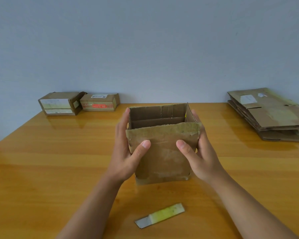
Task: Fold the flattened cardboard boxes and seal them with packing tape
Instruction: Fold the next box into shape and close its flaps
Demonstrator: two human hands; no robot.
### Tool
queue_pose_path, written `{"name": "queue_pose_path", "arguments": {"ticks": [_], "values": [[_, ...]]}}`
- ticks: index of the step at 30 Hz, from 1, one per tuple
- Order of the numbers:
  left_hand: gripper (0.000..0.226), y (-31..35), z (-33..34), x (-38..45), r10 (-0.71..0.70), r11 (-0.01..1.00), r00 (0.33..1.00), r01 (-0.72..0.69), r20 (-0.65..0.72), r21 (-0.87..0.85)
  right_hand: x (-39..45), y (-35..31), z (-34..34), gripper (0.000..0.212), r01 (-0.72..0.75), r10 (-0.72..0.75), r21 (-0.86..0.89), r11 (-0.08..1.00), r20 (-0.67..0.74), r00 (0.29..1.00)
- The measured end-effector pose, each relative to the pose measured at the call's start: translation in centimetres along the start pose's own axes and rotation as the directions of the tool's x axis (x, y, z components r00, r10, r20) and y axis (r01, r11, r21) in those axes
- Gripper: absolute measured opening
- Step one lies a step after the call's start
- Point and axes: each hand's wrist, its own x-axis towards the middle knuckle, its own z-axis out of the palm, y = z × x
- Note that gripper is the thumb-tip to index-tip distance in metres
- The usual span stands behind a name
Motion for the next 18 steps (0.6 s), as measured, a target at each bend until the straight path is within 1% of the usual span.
{"name": "queue_pose_path", "arguments": {"ticks": [2, 5, 7, 9, 11, 13, 15, 18], "values": [[0.086, 0.4, -0.2, -0.1, -0.007, 1.000, 1.000, 0.007, 0.009, -0.001, 0.1, -0.2, -0.3, 0.073, -0.003, 0.003, -0.006, 1.000, 0.001, 1.000], [0.082, 1.2, -0.6, 0.3, 0.010, 0.999, 1.000, -0.009, -0.017, 0.032, 0.3, -0.5, -0.7, 0.077, 0.005, -0.005, 0.003, 1.000, 0.006, 1.000], [0.078, 2.0, -0.9, 1.1, -0.014, 0.999, 0.999, 0.013, -0.032, -0.035, 0.8, -0.8, -1.0, 0.081, 0.016, -0.016, 0.031, 0.999, 0.009, 1.000], [0.064, 2.7, -1.1, 1.9, -0.058, 0.993, 0.997, 0.053, -0.047, -0.109, 1.5, -1.1, -1.2, 0.081, 0.025, -0.025, 0.045, 0.999, 0.016, 1.000], [0.048, 3.3, -1.2, 2.5, -0.087, 0.989, 0.996, 0.083, -0.032, -0.125, 1.9, -1.3, -1.3, 0.078, 0.012, -0.013, 0.051, 0.999, 0.022, 1.000], [0.041, 3.5, -1.3, 2.7, -0.098, 0.987, 0.995, 0.097, 0.000, -0.124, 2.0, -1.1, -1.2, 0.077, 0.012, -0.013, 0.052, 0.999, 0.023, 1.000], [0.043, 3.6, -1.5, 2.9, -0.118, 0.988, 0.993, 0.120, 0.027, -0.100, 1.9, -0.8, -1.1, 0.077, 0.019, -0.020, 0.045, 0.999, 0.016, 1.000], [0.057, 3.9, -2.0, 3.2, -0.152, 0.988, 0.986, 0.153, 0.065, -0.010, 1.8, -0.5, -0.9, 0.077, 0.022, -0.022, 0.034, 0.999, 0.013, 1.000]]}}
